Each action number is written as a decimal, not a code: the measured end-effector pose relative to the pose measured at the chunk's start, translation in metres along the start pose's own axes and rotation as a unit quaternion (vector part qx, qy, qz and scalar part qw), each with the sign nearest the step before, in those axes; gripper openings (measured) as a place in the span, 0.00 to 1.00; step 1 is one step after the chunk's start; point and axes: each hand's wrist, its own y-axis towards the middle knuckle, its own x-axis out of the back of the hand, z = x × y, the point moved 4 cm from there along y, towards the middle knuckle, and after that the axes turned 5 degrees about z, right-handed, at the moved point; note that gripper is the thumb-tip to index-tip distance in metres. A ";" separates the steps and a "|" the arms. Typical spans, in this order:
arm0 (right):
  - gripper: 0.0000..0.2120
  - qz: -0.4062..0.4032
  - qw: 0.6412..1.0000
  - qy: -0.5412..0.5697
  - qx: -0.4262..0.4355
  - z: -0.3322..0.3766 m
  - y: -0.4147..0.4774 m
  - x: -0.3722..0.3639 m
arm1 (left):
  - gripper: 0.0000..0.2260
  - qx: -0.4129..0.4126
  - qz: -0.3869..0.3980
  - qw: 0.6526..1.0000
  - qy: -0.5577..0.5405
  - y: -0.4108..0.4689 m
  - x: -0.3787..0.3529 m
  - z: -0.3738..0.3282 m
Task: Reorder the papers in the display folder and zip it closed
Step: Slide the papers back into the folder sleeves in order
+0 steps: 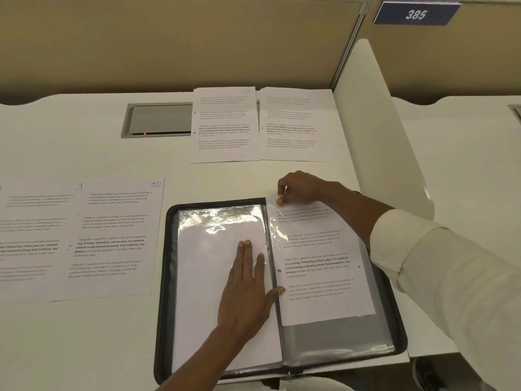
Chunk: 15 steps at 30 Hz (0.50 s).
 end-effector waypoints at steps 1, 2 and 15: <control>0.15 -0.005 1.000 0.007 0.003 0.001 -0.001 0.001 | 0.41 0.001 -0.003 1.000 0.009 0.000 -0.001 0.000; 0.18 -0.013 1.000 0.016 0.006 0.002 -0.003 0.002 | 0.41 0.001 -0.006 1.000 0.018 0.001 -0.002 0.001; 0.26 -0.049 0.998 0.037 0.017 0.002 -0.016 -0.018 | 0.41 -0.001 0.018 1.000 -0.001 0.002 -0.002 0.004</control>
